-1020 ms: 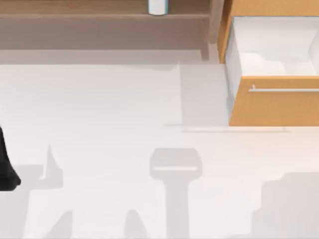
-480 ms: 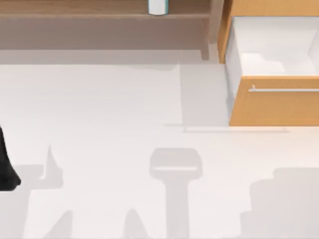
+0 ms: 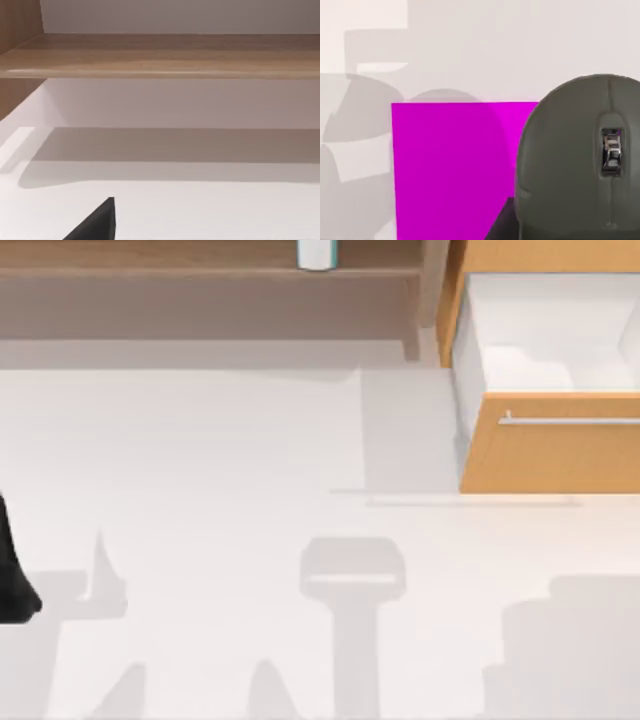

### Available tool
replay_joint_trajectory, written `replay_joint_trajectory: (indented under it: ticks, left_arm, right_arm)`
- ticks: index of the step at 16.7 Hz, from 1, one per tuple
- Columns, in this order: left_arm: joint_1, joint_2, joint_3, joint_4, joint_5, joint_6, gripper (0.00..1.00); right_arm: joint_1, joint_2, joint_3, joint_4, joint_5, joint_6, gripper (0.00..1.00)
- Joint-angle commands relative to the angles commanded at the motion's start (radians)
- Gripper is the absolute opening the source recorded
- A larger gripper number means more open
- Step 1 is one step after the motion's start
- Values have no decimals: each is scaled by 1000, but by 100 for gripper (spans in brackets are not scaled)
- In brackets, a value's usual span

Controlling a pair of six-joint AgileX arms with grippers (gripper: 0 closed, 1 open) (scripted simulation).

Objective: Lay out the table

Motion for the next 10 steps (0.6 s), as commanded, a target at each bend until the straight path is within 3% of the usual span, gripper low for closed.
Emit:
replay_joint_trajectory:
  ticks: [10]
  left_arm:
    - [0,0,0,0,0,0,100]
  right_arm:
    - [1,66,-68,-13,6,0,0]
